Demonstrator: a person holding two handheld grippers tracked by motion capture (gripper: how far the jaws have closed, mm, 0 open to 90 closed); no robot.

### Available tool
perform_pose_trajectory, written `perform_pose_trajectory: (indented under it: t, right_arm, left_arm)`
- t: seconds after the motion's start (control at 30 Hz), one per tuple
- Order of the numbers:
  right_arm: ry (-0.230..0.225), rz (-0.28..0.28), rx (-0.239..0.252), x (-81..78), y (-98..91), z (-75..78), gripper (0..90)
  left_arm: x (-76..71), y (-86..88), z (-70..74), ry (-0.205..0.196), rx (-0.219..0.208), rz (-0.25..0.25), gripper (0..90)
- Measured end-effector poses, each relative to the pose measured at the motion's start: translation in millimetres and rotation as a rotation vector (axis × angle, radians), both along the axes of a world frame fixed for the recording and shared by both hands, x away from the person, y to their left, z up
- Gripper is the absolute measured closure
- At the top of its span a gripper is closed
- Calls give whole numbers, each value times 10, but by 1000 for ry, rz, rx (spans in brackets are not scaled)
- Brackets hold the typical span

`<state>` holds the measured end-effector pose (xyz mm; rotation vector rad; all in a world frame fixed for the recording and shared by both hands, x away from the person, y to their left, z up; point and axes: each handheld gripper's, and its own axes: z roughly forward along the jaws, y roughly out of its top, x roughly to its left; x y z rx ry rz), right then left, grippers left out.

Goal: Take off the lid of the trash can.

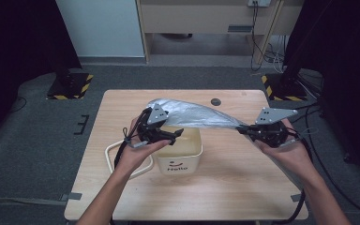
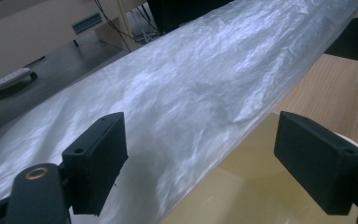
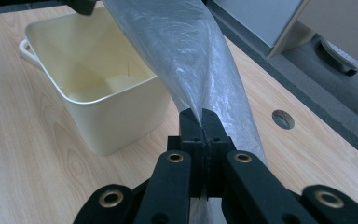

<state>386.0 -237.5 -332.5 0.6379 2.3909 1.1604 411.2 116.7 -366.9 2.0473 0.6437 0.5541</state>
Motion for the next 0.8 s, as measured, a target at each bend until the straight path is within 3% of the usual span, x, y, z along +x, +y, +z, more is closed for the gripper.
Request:
perform_pose_trajectory:
  t: [0.2,0.37,0.6,0.8]
  right_arm:
    - [-5,10,6,-13,24,42,900]
    - [-9,12,20,-23,19,79,900]
    - [-19,13,32,-29,35,117,900]
    - [-33,15,46,-29,53,165,900]
  left_arm:
    - [-6,-130,-15,4,30,-8,230]
    - [-36,-215,2,-10,49,-27,446]
    - [-71,-317,19,-4,42,-61,706]
    - [-102,-399,-5,2,60,-110,779]
